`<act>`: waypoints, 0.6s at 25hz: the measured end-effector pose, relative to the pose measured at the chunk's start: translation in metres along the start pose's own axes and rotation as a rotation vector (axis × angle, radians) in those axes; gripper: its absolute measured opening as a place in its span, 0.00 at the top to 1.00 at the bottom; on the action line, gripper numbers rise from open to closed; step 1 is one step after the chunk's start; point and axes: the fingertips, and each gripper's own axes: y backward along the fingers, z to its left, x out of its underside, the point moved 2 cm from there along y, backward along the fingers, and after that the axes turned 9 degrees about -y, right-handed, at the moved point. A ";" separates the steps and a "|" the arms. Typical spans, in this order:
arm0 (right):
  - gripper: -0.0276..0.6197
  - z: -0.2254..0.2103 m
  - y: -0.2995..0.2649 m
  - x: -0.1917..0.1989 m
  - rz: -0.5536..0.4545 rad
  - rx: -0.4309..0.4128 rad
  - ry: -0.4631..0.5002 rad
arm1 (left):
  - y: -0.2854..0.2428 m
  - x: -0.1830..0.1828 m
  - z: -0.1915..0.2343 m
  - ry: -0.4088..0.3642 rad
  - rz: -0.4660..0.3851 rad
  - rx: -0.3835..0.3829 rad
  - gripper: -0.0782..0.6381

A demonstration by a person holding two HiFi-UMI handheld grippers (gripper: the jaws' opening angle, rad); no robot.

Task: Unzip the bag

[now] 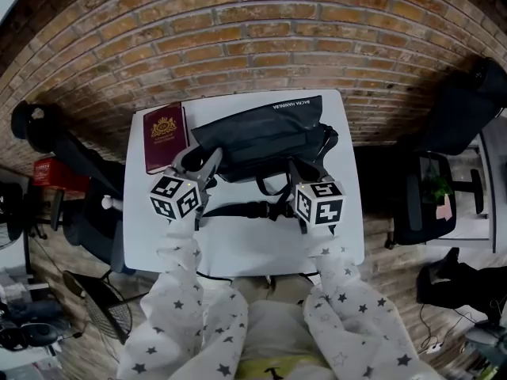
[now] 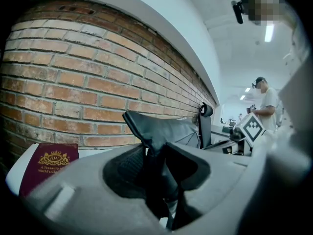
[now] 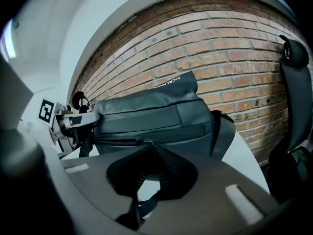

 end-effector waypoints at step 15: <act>0.93 -0.034 0.010 -0.008 -0.037 0.095 -0.030 | 0.000 0.001 -0.001 0.003 -0.016 -0.049 0.71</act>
